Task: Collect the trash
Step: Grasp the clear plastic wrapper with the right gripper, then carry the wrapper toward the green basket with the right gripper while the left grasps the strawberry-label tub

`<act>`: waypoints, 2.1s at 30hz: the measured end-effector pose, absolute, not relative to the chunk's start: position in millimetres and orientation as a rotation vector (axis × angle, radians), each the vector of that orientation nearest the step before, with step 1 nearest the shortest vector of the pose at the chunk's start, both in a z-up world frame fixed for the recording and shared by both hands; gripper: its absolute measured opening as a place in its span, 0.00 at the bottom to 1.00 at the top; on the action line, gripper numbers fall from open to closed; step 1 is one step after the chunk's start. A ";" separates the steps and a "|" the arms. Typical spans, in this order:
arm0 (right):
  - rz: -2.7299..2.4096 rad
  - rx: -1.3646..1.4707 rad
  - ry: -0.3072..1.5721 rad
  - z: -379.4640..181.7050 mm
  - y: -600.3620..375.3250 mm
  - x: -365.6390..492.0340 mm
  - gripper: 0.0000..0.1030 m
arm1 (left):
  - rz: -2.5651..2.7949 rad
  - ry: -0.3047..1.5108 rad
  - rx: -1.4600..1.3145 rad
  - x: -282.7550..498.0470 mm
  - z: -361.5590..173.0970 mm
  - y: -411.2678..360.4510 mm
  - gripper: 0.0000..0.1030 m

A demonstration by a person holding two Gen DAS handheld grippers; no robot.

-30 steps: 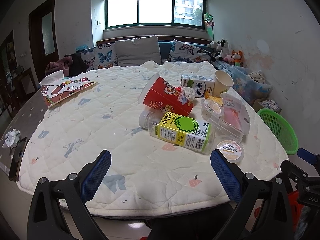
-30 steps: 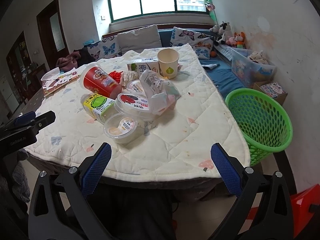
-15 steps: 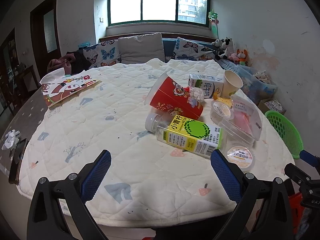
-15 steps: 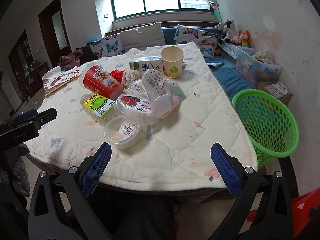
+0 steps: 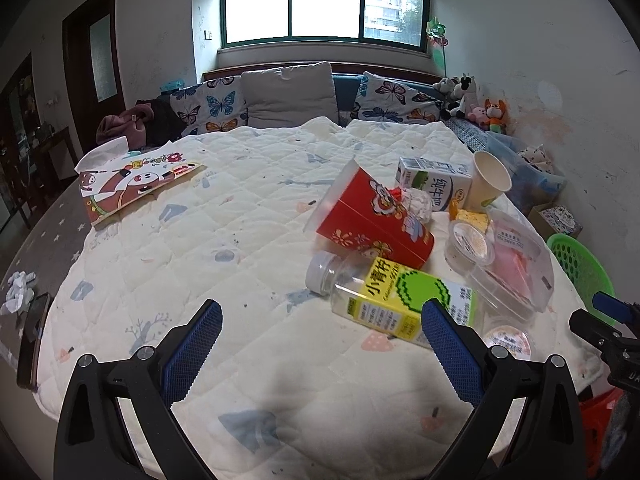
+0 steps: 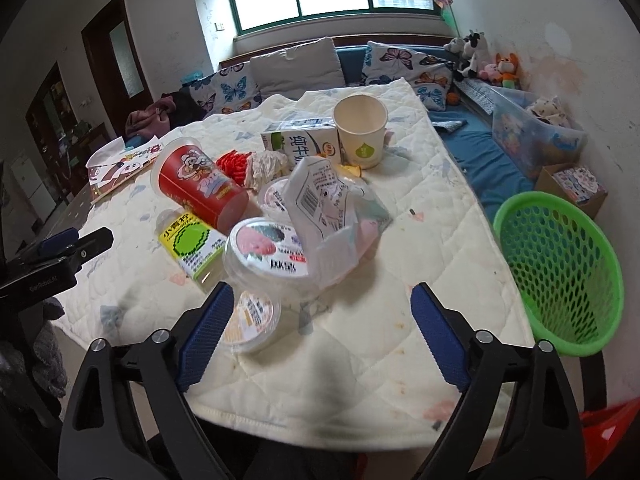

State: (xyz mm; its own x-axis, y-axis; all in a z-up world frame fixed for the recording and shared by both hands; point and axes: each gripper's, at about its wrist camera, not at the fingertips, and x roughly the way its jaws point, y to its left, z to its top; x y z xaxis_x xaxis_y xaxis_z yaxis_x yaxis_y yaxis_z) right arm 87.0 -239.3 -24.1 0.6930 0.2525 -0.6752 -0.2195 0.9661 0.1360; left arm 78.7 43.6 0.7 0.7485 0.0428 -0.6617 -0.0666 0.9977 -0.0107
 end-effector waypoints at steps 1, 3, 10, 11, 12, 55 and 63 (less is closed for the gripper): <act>0.267 0.041 0.762 -24.3 -237.8 91.5 0.83 | 0.057 0.721 -0.038 84.0 2.4 45.4 0.94; 0.272 0.032 0.765 -25.5 -234.6 101.6 0.79 | 0.053 0.719 -0.038 91.5 4.8 47.1 0.94; 0.281 0.048 0.803 -35.1 -231.3 129.4 0.69 | 0.024 0.734 -0.054 121.2 7.9 50.9 0.92; 0.283 0.049 0.811 -37.2 -230.6 133.0 0.65 | 0.020 0.740 -0.058 124.0 6.7 50.4 0.92; 0.285 0.052 0.816 -38.6 -230.1 136.7 0.63 | 0.017 0.744 -0.059 126.8 5.3 49.6 0.92; 0.136 0.226 0.687 -3.2 -368.4 104.3 0.26 | -0.534 0.929 0.438 149.5 -33.6 -132.6 0.93; 0.010 0.262 0.706 -16.9 -415.4 102.3 0.26 | -0.536 0.963 0.470 158.0 -46.1 -138.3 0.93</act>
State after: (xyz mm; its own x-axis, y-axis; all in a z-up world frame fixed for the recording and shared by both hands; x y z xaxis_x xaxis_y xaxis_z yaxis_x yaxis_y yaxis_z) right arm 102.3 -415.4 -16.9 0.7622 0.0968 -0.6400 0.0795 0.9673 0.2410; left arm 158.0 -138.3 -46.1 0.4621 -0.2160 -0.8601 0.6172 0.7747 0.1371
